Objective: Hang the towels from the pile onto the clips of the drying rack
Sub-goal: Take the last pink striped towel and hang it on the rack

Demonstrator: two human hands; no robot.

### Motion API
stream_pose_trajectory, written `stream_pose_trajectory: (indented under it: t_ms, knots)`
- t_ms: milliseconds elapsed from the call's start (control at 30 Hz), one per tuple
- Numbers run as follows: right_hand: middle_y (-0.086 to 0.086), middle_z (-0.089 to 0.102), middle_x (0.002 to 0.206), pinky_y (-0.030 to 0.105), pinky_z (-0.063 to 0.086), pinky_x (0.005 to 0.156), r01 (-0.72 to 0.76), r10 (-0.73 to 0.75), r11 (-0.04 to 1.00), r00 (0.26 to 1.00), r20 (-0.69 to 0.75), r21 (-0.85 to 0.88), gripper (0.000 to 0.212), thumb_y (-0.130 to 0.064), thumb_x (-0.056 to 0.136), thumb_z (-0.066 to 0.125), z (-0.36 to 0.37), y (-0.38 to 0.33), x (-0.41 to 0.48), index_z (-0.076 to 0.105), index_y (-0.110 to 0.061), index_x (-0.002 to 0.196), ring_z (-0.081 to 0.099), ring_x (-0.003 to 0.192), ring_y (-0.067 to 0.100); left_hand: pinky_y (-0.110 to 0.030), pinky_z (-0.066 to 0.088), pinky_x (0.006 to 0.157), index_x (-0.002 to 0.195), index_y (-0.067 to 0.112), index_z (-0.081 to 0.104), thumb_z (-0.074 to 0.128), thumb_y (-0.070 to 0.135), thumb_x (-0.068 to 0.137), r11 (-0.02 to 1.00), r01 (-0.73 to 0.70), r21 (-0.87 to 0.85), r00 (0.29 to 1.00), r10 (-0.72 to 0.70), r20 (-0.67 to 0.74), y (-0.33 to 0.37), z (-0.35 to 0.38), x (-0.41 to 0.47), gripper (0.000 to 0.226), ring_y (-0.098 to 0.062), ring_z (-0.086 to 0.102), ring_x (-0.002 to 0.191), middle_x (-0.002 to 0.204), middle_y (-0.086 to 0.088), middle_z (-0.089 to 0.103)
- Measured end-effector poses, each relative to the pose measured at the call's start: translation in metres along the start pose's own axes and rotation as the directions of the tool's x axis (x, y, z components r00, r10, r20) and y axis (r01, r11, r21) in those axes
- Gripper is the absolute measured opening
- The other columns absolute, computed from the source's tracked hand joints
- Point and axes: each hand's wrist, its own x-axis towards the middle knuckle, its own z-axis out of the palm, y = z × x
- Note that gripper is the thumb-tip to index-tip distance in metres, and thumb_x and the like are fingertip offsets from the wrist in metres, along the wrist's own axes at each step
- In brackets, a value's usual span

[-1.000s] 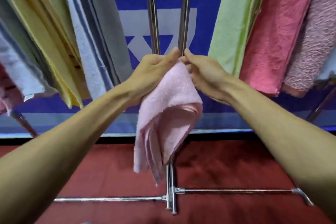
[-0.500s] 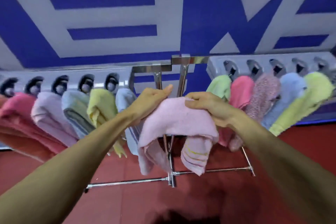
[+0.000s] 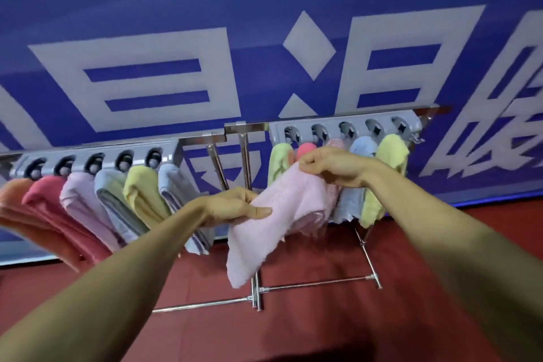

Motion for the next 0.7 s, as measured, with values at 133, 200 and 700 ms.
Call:
stream_pose_trajectory:
  t_ms: [133, 200, 700]
  knots:
    - [-0.007, 0.06, 0.067, 0.018, 0.042, 0.063, 0.046, -0.049, 0.995, 0.998, -0.035, -0.089, 0.023, -0.011, 0.095, 0.054, -0.044, 0.006, -0.037, 0.061, -0.011, 0.074, 0.055, 0.064, 0.004, -0.021, 0.052, 0.067, 0.087, 0.004, 0.07, 0.058, 0.016, 0.094, 0.994, -0.1, 0.044, 0.983, 0.106, -0.153, 0.047, 0.04, 0.017, 0.018, -0.011, 0.067, 0.074, 0.079, 0.001, 0.073]
    - [-0.001, 0.059, 0.077, 0.02, 0.043, 0.069, 0.048, -0.052, 0.971, 0.999, -0.01, -0.235, 0.022, -0.017, 0.094, 0.056, -0.068, 0.007, -0.054, 0.066, -0.002, 0.082, 0.054, 0.073, 0.009, -0.023, 0.052, 0.072, 0.096, -0.002, 0.068, 0.055, 0.012, 0.095, 0.987, -0.161, 0.012, 0.967, 0.16, -0.198, 0.068, 0.058, 0.03, 0.02, -0.013, 0.067, 0.08, 0.086, -0.003, 0.073]
    - [0.004, 0.065, 0.088, 0.025, 0.043, 0.076, -0.27, 0.288, 0.802, 0.956, -0.052, -0.533, 0.021, -0.016, 0.097, 0.054, -0.283, 0.068, -0.087, 0.068, -0.001, 0.094, 0.054, 0.082, 0.01, -0.024, 0.051, 0.075, 0.096, 0.009, 0.068, 0.061, 0.016, 0.092, 0.991, -0.132, 0.019, 0.973, 0.126, 0.191, 0.147, 0.143, 0.235, 0.011, -0.008, 0.063, 0.079, 0.087, 0.004, 0.07]
